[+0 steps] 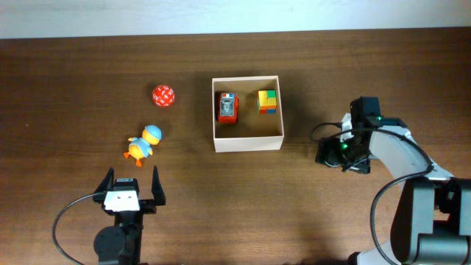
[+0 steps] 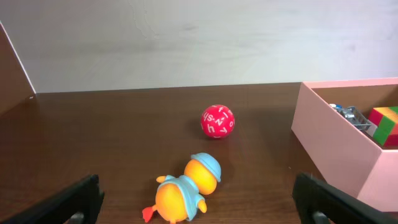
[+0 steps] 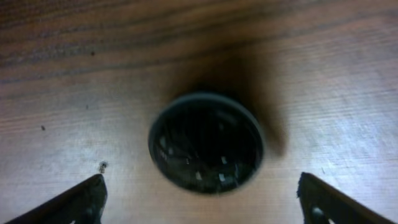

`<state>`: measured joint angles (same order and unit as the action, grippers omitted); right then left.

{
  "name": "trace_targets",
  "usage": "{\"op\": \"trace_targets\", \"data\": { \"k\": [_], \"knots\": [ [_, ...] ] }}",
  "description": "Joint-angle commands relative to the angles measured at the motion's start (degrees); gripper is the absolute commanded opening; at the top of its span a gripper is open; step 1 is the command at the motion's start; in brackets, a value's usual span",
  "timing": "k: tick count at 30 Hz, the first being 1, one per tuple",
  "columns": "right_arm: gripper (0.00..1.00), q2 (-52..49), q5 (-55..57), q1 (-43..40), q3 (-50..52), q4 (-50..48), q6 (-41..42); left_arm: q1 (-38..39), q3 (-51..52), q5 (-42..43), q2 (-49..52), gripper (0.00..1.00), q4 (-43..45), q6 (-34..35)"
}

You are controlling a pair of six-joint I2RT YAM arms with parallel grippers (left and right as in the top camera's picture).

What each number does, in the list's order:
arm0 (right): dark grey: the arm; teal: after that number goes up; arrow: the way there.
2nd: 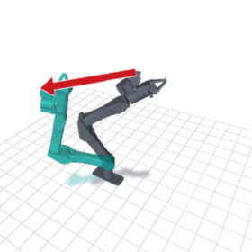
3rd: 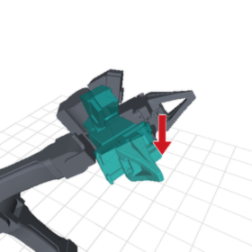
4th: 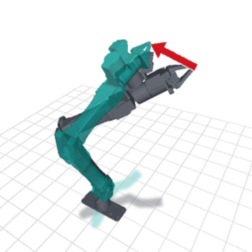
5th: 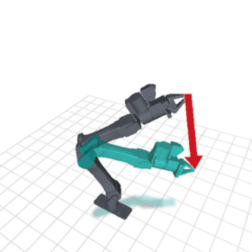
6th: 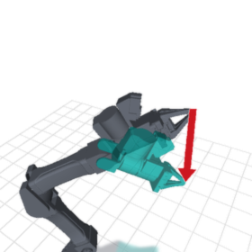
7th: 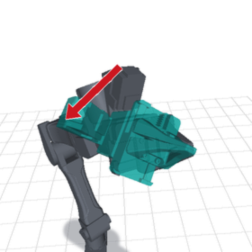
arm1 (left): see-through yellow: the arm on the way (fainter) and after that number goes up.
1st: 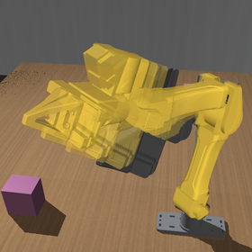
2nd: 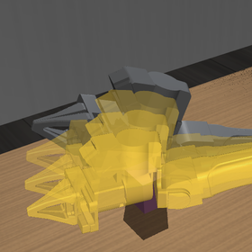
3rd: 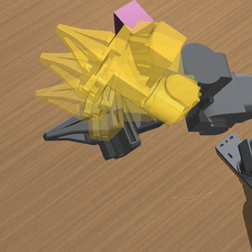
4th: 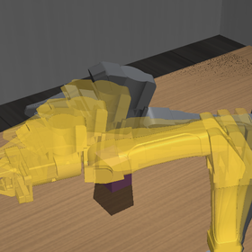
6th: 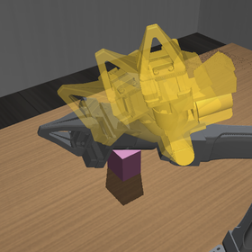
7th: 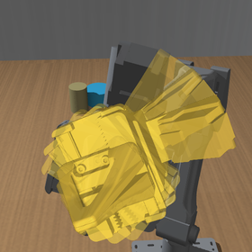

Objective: Pack container
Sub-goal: 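Grasp the black round puck with the right gripper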

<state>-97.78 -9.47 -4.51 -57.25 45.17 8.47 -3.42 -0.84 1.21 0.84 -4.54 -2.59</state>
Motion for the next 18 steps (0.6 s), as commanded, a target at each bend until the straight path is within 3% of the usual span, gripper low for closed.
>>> {"op": "trace_targets", "data": {
  "k": [1, 18],
  "knots": [
    [0.89, -0.09, -1.51, -0.02, 2.64, -2.45, -3.41, -0.28, 0.31, -0.13, -0.44, 0.99, -0.11, -0.92],
    [0.72, -0.09, 3.96, -0.02, 3.85, -9.64, -7.82, -0.28, 0.31, -0.11, -0.44, 0.99, -0.11, -0.92]
  ]
}}
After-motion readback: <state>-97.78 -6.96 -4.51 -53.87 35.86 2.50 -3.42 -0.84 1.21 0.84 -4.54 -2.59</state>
